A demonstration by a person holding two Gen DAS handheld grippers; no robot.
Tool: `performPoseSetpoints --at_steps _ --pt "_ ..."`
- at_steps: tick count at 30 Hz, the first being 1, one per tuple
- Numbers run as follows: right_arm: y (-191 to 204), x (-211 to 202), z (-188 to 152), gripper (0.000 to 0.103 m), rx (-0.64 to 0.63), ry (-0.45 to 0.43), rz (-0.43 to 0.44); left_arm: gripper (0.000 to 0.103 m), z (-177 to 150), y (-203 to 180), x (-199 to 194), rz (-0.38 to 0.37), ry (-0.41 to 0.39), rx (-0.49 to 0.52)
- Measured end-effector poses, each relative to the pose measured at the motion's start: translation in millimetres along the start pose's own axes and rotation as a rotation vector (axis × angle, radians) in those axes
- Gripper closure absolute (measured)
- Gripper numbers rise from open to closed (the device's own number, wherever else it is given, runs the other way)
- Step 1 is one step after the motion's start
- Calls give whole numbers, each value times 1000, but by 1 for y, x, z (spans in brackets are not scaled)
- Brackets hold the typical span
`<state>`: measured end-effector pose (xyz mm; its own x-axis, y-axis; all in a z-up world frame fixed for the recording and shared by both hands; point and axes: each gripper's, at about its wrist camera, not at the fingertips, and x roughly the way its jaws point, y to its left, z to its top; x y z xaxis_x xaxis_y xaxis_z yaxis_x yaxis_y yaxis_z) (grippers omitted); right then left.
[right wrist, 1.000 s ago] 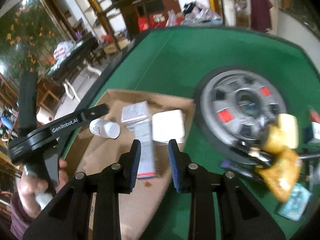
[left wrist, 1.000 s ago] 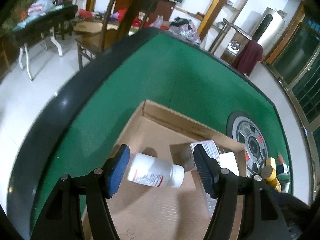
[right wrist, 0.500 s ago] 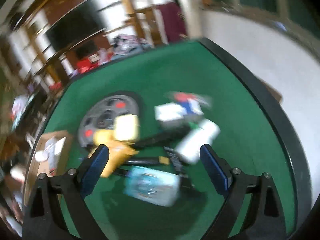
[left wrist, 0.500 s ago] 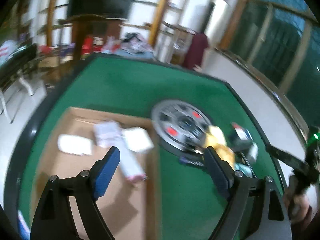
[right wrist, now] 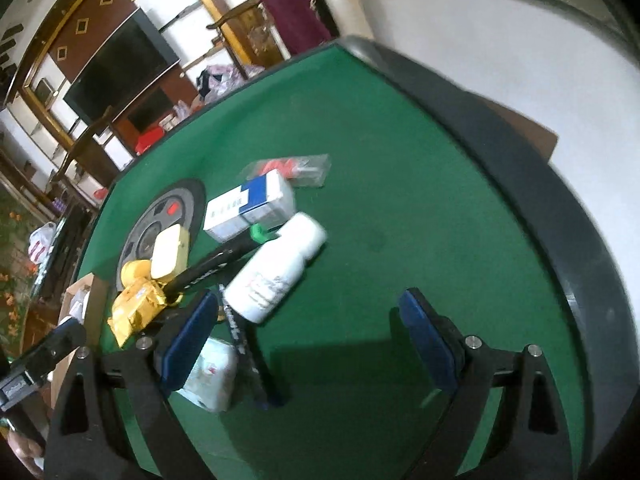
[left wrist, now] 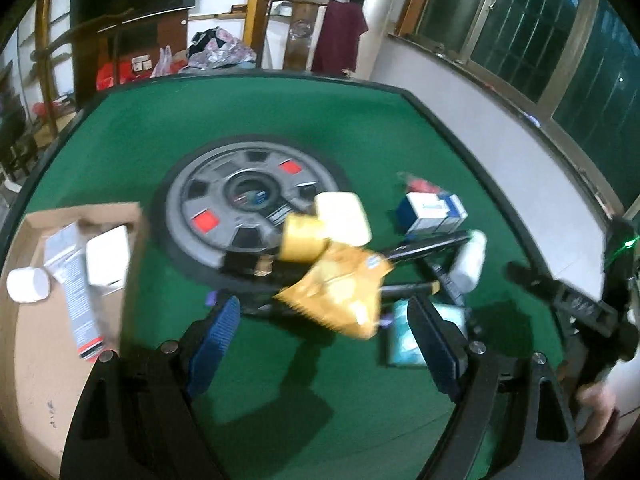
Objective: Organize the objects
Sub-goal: 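Grasp the small white bottle upright with the right tool, then grasp a black marker with the left tool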
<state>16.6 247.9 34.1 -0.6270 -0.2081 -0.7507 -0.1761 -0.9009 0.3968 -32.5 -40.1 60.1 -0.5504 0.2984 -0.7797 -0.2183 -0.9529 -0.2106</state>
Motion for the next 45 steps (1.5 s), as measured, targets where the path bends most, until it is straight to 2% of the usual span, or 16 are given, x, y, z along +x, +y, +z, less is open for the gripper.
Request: performPoseSetpoints --at_steps 2,3,5,8,10,15,17,22,25,27,29,30,31,32,37,45 --pt "6 10 3 11 12 8 2 22 4 -8 0 0 -11 10" --pt "11 16 5 12 5 10 -34 22 6 -12 0 3 -13 18" --pt "17 24 8 34 -11 24 -92 22 6 -16 -1 10 -15 42" --pt "25 31 12 38 -18 40 -107 22 6 -16 0 27 -22 71" --pt "33 31 15 49 -43 29 -138 22 7 -16 3 29 -25 84" --pt "37 61 20 53 -32 92 -136 22 10 -24 13 25 -22 143" --pt "37 61 19 70 -50 86 -137 22 11 -34 17 26 -23 186" --pt "11 46 13 71 -27 60 -134 22 17 -68 33 32 -34 356" --pt "-8 35 9 71 -3 30 -129 25 18 -94 55 54 -4 498" --pt "-19 30 7 70 16 11 -90 38 18 -109 71 79 17 587" --pt "-22 30 6 70 25 5 -64 59 18 -122 90 110 54 681" --pt "-21 29 6 70 24 2 -61 65 19 -125 100 125 78 710" --pt "-21 29 6 70 21 1 -63 74 20 -127 111 131 111 729" --pt "-19 30 6 70 13 0 -66 76 21 -128 118 128 135 742" --pt "-18 30 9 70 10 0 -58 77 29 -134 129 111 159 803" --pt "-19 29 8 70 -3 -10 -63 84 24 -149 127 151 116 809"
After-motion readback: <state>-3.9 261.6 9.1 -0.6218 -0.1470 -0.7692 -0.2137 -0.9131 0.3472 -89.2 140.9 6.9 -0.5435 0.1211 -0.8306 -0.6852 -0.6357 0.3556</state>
